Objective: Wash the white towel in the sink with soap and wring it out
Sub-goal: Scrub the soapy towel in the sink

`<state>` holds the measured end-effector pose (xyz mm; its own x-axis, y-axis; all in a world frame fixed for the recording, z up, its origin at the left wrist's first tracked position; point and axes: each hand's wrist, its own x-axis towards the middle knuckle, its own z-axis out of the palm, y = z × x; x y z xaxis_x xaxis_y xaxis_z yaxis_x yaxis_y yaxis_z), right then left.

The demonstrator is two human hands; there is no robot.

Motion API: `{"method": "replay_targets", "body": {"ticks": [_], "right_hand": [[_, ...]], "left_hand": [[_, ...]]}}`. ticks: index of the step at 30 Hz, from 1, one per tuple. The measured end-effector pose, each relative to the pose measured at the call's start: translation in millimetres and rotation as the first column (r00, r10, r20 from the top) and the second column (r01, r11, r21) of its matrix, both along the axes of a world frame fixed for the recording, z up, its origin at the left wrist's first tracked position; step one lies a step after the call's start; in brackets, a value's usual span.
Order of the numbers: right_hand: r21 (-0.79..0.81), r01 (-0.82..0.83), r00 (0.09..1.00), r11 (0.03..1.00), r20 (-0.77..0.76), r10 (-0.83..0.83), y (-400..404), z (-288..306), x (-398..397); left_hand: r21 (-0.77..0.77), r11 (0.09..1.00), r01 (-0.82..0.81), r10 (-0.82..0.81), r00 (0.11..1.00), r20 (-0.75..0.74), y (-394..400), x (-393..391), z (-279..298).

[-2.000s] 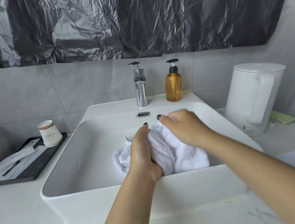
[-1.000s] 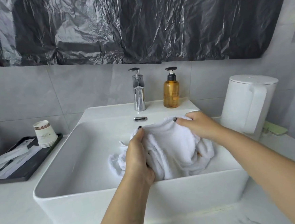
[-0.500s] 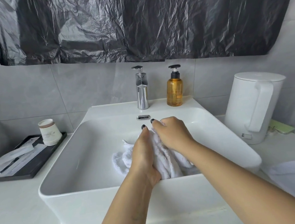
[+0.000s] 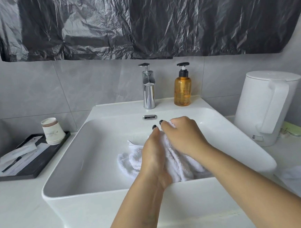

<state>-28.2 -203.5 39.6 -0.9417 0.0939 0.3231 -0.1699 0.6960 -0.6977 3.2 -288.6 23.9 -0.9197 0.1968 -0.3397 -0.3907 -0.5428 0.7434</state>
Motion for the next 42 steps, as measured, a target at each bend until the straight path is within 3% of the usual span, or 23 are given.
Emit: {"method": "replay_targets", "body": {"ticks": [4,8,13,18,21,25,33,39,42], "right_hand": [[0.010,0.000,0.999,1.000,0.034,-0.001,-5.0,2.3,1.0],[0.166,-0.052,0.993,0.985,-0.094,0.069,-19.2,-1.5,50.1],[0.039,-0.030,0.994,0.999,-0.105,0.034,-9.4,4.6,25.8],[-0.034,0.021,0.999,0.999,0.039,-0.019,-2.9,8.4,-13.8],[-0.011,0.006,1.000,1.000,0.010,-0.006,-7.3,5.8,0.5],[0.163,-0.081,0.992,0.983,-0.087,0.096,-18.5,-2.2,36.9],[-0.022,-0.011,0.994,1.000,0.110,0.014,-9.5,-1.7,-17.5],[0.158,-0.118,0.993,0.980,0.005,0.119,-28.8,-1.8,16.1],[0.138,-0.123,0.991,0.983,-0.028,0.128,-28.0,0.7,20.7]], "left_hand": [[0.006,1.000,-0.031,0.031,1.000,0.005,-3.5,2.3,0.6],[0.033,0.996,-0.081,0.079,0.995,0.055,-8.6,0.5,1.5],[0.046,0.999,0.030,-0.031,0.999,0.013,-3.5,4.2,4.8],[0.025,0.999,0.026,-0.026,1.000,-0.002,-3.3,8.0,7.6],[-0.005,0.998,-0.066,0.067,0.996,0.060,-4.8,7.6,7.3],[0.000,0.980,-0.197,0.194,0.965,0.177,-7.4,0.4,2.9],[-0.061,0.991,-0.119,0.127,0.981,0.147,-3.4,-0.2,0.2],[-0.039,0.938,-0.343,0.345,0.926,0.154,-8.8,-2.3,-0.1],[-0.039,0.949,-0.314,0.316,0.939,0.133,-9.1,-1.7,3.6]]}}
